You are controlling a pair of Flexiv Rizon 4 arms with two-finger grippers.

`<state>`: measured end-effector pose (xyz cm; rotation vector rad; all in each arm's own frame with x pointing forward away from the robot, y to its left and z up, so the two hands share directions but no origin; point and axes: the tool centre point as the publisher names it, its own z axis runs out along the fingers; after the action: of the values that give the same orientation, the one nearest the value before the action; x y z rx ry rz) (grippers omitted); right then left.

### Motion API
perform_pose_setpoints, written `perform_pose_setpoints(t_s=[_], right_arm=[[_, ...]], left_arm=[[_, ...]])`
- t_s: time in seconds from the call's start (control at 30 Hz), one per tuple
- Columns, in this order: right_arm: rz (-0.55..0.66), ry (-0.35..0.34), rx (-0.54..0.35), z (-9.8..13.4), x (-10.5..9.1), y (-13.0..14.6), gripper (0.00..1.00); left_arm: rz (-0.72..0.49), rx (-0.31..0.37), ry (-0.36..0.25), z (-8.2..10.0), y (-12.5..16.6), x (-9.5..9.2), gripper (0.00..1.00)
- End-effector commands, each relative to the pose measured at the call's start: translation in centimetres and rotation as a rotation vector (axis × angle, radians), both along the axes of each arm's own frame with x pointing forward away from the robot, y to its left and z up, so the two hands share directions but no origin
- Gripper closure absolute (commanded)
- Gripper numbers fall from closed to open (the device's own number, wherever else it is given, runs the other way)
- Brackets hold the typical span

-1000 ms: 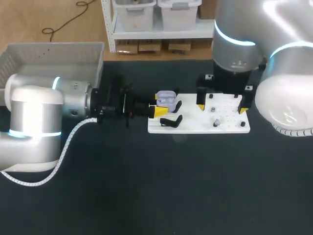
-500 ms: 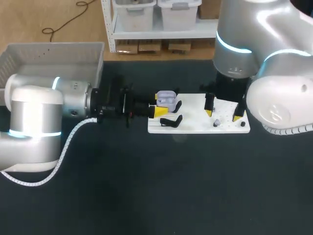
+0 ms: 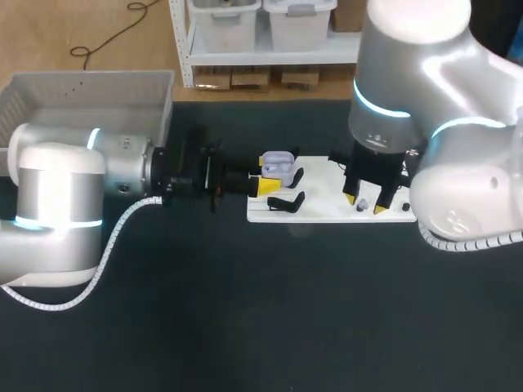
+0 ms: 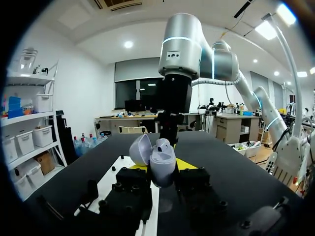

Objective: Pick up each earbud case from the left stands, insert the matching earbuds, close the lid, and place the case in the box.

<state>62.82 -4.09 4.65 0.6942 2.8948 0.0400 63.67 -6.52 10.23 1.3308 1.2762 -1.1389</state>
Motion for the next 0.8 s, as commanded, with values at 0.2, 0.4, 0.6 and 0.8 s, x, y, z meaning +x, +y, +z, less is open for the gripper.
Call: perform_pose_setpoints(t_s=[0.2, 0.4, 0.6, 0.8], right_arm=[[-0.011, -0.057, -0.017, -0.8, 0.8, 0.2, 0.65], [-0.035, -0.084, -0.034, -1.2, 1.1, 0.0, 0.69], [-0.038, -0.103, -0.033, -1.7, 1.3, 0.0, 0.67], [-0.057, -0.116, -0.029, -1.9, 1.4, -0.7, 0.64]], left_arm=[[0.005, 0.0, -0.002, 0.0, 0.0, -0.1, 1.0], [0.005, 0.0, -0.002, 0.0, 0.0, -0.1, 1.0], [0.005, 0.0, -0.002, 0.0, 0.0, -0.1, 1.0], [0.005, 0.0, -0.002, 0.0, 0.0, -0.1, 1.0]])
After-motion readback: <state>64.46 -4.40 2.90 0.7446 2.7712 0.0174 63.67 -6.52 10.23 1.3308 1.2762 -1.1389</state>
